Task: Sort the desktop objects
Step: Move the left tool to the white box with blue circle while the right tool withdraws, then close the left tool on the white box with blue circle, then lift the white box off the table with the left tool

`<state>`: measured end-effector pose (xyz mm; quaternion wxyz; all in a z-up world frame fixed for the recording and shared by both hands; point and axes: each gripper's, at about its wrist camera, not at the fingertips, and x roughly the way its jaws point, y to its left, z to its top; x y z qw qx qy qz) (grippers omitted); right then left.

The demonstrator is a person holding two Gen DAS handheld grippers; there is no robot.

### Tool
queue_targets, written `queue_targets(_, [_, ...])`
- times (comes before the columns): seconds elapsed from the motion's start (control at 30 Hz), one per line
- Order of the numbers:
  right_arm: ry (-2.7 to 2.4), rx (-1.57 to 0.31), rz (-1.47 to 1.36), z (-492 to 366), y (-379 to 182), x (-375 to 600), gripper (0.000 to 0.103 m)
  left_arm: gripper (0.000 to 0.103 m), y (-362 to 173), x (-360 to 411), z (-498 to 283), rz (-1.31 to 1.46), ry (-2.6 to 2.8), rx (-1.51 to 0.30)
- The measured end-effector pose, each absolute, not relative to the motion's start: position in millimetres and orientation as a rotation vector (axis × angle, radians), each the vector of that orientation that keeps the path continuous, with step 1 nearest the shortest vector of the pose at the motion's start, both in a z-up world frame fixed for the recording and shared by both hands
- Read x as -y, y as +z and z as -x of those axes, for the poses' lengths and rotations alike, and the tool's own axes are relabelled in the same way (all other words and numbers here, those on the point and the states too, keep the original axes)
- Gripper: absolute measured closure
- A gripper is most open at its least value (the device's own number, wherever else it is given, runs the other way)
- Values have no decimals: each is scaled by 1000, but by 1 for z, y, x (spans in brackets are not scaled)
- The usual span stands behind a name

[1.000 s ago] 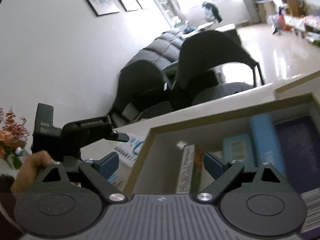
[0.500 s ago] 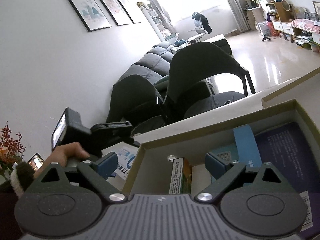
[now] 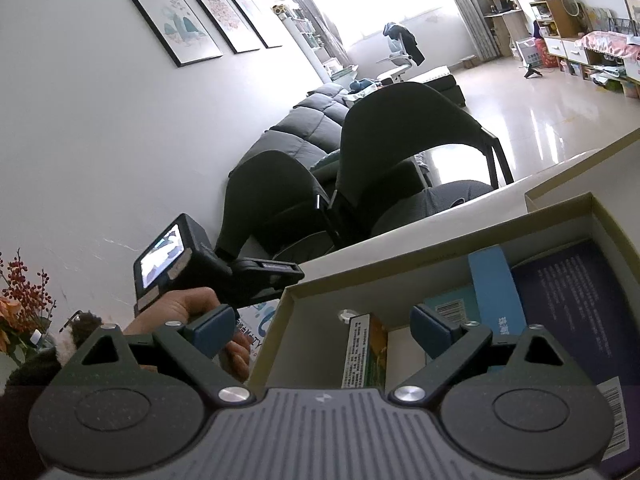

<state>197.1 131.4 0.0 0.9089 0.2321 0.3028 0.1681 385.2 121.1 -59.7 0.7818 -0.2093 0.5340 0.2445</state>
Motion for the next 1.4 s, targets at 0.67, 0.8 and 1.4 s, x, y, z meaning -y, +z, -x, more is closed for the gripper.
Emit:
queue_targets(0.67, [320, -659, -443, -205, -5, -140, 7, 15, -59, -116, -361, 356, 417, -1098])
queue_targets(0.8, [312, -662, -427, -206, -6, -143, 7, 15, -50, -117, -350, 325, 399, -1056])
queue_targets(1.4, [341, -671, -425, -188, 6, -153, 7, 17, -22, -142, -297, 383, 283, -980])
